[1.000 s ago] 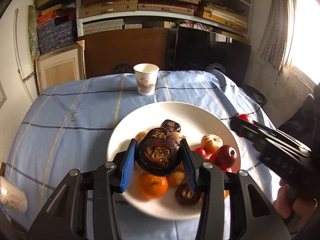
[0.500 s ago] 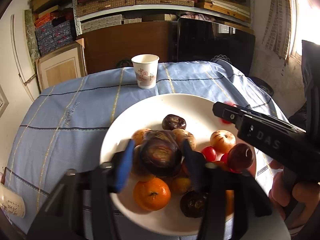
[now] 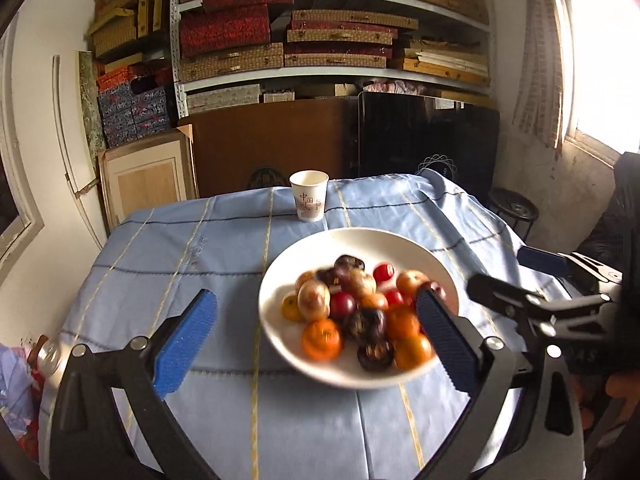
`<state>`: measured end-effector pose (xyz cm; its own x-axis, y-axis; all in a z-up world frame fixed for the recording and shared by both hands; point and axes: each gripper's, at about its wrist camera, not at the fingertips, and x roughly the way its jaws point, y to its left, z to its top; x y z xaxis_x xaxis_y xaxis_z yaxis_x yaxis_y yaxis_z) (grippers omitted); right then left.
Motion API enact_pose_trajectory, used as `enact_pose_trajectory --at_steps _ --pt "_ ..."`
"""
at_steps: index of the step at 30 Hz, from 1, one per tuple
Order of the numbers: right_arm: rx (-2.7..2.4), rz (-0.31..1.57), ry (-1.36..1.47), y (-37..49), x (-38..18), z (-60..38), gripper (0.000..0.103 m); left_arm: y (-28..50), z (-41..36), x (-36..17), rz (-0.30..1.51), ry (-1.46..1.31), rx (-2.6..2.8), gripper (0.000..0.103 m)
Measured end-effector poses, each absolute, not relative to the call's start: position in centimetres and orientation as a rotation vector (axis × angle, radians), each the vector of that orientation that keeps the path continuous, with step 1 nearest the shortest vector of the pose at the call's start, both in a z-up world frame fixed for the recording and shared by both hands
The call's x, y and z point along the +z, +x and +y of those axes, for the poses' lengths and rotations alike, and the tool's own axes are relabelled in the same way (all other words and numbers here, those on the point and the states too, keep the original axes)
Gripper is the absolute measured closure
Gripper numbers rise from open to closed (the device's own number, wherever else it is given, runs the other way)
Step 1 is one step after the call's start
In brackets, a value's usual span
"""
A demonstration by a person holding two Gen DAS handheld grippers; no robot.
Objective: Organize fruits
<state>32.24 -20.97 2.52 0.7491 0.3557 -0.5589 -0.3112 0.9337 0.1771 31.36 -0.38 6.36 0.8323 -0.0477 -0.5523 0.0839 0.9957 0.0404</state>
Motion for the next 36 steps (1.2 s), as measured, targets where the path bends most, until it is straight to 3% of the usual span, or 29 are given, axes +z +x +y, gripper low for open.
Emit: enact_pose_trajectory --at_steps 9,12,36 --pt "0.35 0.536 -0.035 24.1 -0.2 -21.3 0.003 23.6 1.9 4.5 0.583 0.031 -0.038 0.005" --pt "0.36 0.608 -0.063 23.9 -2.4 -20.8 0.003 22.6 2.4 2.7 0.588 0.038 -0.005 0.005" --pt "0.315 0.621 -0.105 23.0 -3.1 -20.7 0.003 22.0 1.9 -0.9 0.655 0.08 0.026 0.005"
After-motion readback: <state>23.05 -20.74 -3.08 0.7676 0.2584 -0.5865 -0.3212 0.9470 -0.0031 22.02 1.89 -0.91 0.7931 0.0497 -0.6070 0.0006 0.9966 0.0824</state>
